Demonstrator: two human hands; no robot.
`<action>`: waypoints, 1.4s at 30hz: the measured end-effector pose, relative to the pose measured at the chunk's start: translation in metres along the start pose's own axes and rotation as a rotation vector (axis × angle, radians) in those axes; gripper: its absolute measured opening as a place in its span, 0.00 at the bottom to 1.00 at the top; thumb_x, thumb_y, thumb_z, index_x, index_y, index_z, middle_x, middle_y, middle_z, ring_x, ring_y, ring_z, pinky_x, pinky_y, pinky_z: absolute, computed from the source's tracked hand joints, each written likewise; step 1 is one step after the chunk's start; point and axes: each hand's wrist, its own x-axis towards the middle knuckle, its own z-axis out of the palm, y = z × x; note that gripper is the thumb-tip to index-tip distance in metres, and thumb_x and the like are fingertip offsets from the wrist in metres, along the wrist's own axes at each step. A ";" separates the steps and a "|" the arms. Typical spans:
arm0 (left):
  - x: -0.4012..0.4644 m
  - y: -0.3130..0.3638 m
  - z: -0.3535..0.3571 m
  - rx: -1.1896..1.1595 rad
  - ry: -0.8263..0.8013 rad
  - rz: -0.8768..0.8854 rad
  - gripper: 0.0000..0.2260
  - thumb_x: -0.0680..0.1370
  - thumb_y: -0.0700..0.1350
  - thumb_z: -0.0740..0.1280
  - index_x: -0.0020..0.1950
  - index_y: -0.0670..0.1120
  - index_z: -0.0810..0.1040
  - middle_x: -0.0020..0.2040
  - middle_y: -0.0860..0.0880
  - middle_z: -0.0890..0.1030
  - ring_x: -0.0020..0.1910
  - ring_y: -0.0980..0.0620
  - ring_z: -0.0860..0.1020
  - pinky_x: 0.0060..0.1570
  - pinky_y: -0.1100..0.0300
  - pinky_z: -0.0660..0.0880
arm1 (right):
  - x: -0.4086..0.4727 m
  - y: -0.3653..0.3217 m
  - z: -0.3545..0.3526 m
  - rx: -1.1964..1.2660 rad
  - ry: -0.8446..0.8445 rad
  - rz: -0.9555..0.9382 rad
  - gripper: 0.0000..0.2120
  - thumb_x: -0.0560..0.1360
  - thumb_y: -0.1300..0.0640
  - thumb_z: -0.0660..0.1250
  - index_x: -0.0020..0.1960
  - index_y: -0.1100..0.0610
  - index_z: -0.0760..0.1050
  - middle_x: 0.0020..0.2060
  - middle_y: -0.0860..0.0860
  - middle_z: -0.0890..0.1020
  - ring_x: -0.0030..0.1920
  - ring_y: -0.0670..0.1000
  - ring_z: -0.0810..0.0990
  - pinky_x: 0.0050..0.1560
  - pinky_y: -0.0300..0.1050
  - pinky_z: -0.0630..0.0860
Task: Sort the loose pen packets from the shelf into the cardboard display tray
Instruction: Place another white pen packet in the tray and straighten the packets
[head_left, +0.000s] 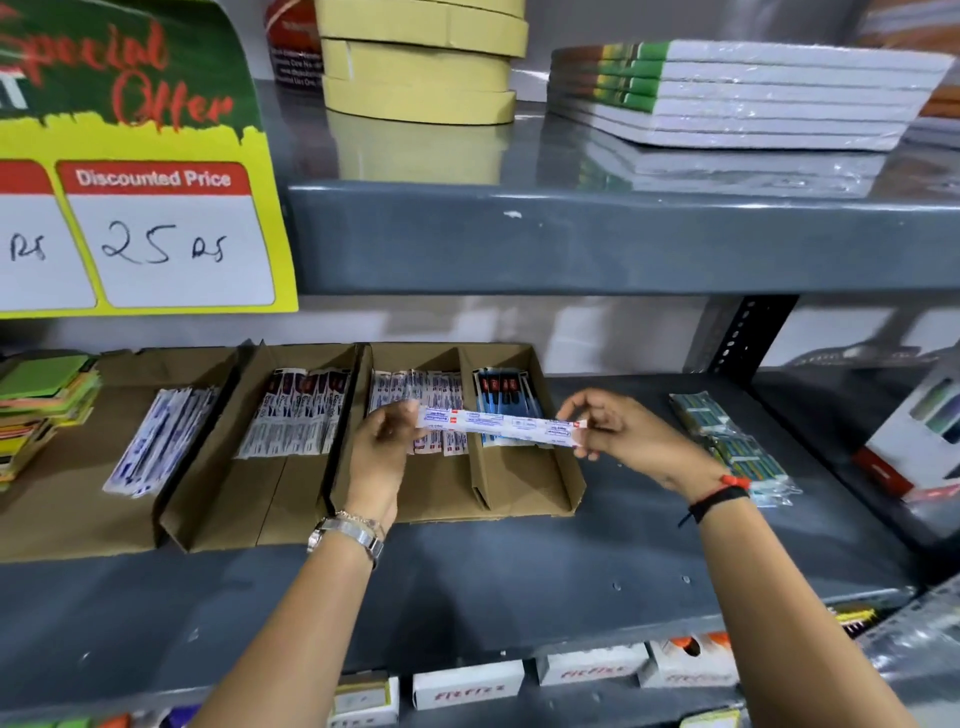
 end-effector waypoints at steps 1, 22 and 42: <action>-0.001 -0.005 -0.003 0.003 0.033 0.005 0.08 0.78 0.44 0.60 0.41 0.48 0.75 0.47 0.47 0.79 0.43 0.51 0.78 0.41 0.68 0.76 | 0.003 0.000 0.007 0.048 0.039 0.014 0.16 0.75 0.72 0.60 0.39 0.52 0.74 0.32 0.50 0.77 0.27 0.38 0.77 0.29 0.27 0.73; -0.032 -0.095 -0.044 1.349 -0.326 0.480 0.23 0.66 0.47 0.74 0.55 0.35 0.75 0.54 0.36 0.80 0.55 0.39 0.79 0.57 0.42 0.74 | 0.122 -0.011 0.161 0.069 0.299 0.363 0.16 0.72 0.71 0.61 0.28 0.59 0.68 0.40 0.60 0.76 0.50 0.59 0.80 0.56 0.55 0.79; 0.085 -0.061 -0.027 1.430 -0.539 0.419 0.28 0.73 0.47 0.68 0.69 0.42 0.61 0.72 0.42 0.64 0.71 0.46 0.60 0.72 0.53 0.53 | 0.126 -0.008 0.132 -1.153 -0.190 -0.140 0.19 0.73 0.53 0.67 0.63 0.53 0.74 0.66 0.54 0.74 0.74 0.56 0.59 0.66 0.70 0.29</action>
